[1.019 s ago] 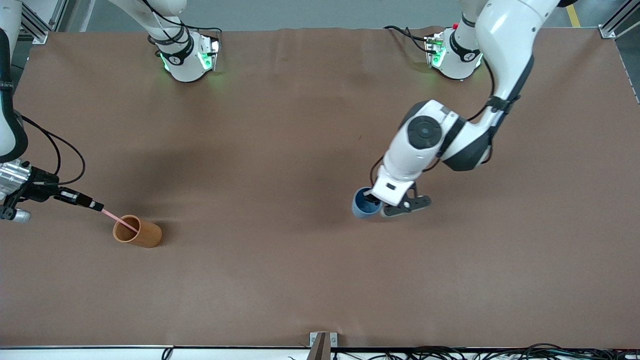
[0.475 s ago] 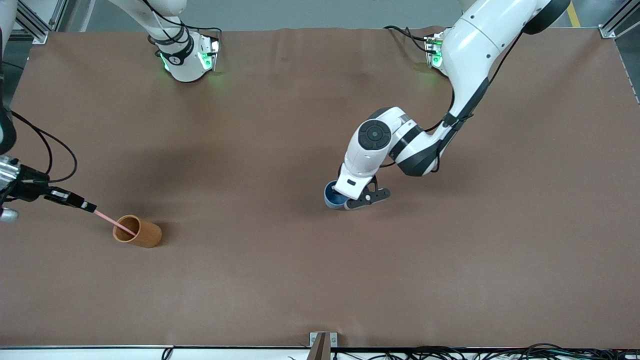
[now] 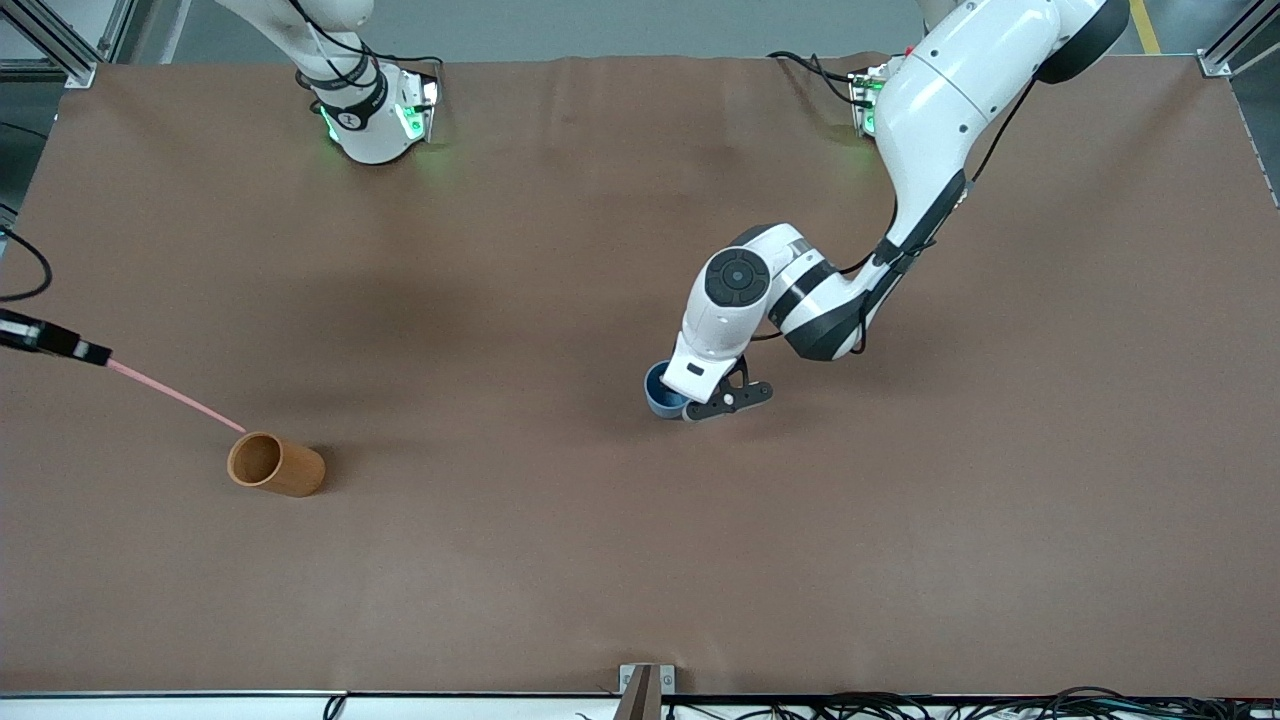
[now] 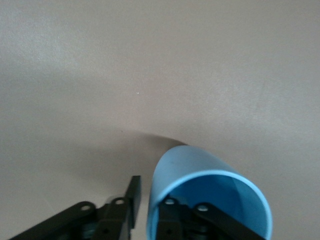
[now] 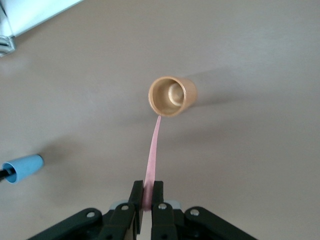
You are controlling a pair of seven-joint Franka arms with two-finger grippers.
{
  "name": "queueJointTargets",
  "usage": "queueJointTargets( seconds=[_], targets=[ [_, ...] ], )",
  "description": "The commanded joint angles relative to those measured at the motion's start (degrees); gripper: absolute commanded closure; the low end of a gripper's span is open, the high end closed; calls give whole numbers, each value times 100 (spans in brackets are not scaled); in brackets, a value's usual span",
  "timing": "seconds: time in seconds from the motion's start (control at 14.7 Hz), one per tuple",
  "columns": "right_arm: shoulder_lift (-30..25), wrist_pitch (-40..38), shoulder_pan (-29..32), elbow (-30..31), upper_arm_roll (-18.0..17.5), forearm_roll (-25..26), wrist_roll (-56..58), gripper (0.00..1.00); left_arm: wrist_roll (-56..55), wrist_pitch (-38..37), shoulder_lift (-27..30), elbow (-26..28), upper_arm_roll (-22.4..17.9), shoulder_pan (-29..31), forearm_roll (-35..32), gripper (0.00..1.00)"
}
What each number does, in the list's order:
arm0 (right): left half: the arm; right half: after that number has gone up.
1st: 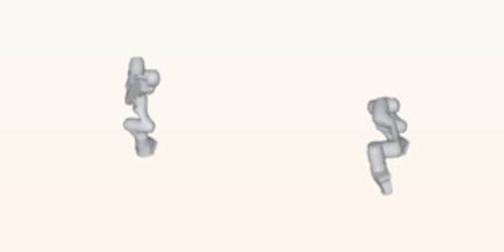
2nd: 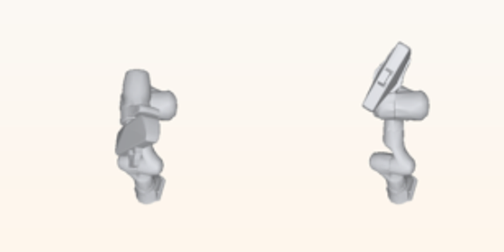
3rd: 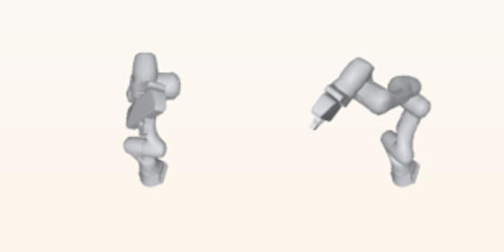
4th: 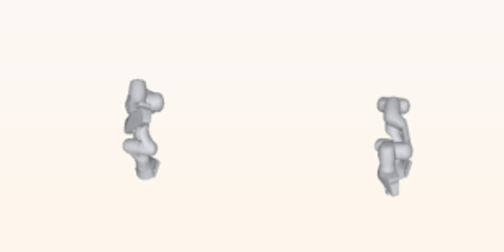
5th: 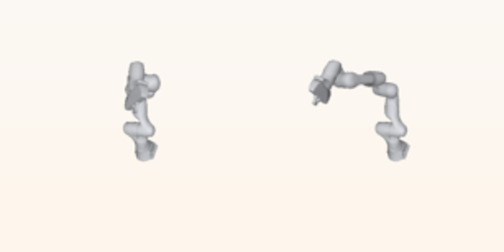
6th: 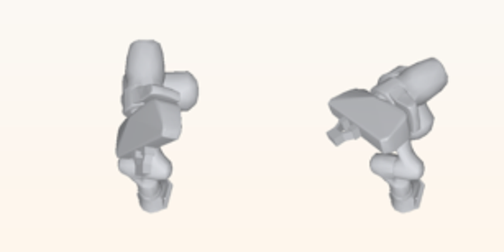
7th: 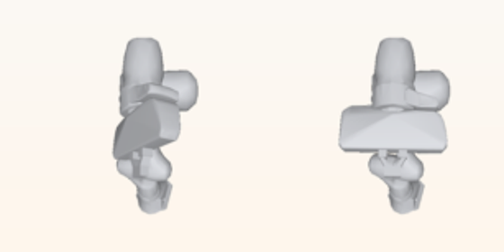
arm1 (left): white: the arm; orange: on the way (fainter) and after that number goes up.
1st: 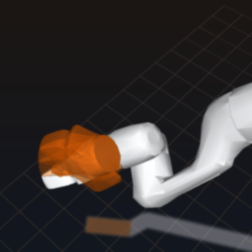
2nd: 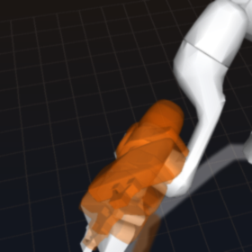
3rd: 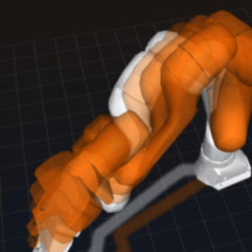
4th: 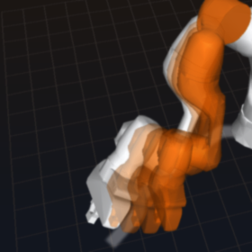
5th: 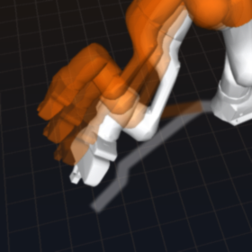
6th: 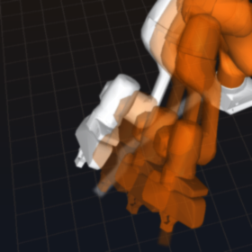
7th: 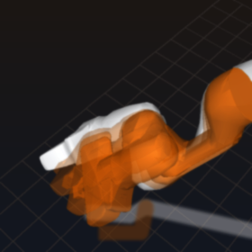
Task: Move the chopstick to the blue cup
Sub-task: 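Lift the pink stick with the right gripper while the left gripper withdraws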
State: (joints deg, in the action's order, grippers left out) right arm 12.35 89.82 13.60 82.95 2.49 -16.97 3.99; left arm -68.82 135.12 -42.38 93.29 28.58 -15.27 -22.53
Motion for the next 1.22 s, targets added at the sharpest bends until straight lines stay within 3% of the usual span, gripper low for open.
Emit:
queueJointTargets(
  seconds=[0.0,0.07,0.27,0.34,0.41,0.68,0.95,1.15],
  targets=[
    [-214,-403,-532,-350,-20,606,-652,98,-123,-29,27,-144,68,102,-156,16],
    [-329,-456,-795,-350,-20,747,-950,98,-114,-116,228,-127,68,120,-129,0],
    [-497,-553,-1849,-376,-11,1012,-2257,99,532,-897,887,-144,199,602,-7,0],
    [-523,-562,-2200,-402,-20,994,-2819,99,997,-1108,1142,-153,174,682,324,0],
    [-523,-562,-2656,-446,-20,1020,-3382,100,1689,-1363,1475,-145,-26,726,745,0],
    [-392,-466,-4231,-841,-20,1029,-5395,100,4634,-2356,2557,-144,-1466,753,2233,0],
    [205,358,-5418,-1114,-20,1012,-6821,100,6886,-3017,3226,-153,-2663,762,2639,0],
    [723,1071,-6008,-1246,-20,994,-7473,100,7514,-3237,3656,-188,-2867,981,2587,0]
  ],
)
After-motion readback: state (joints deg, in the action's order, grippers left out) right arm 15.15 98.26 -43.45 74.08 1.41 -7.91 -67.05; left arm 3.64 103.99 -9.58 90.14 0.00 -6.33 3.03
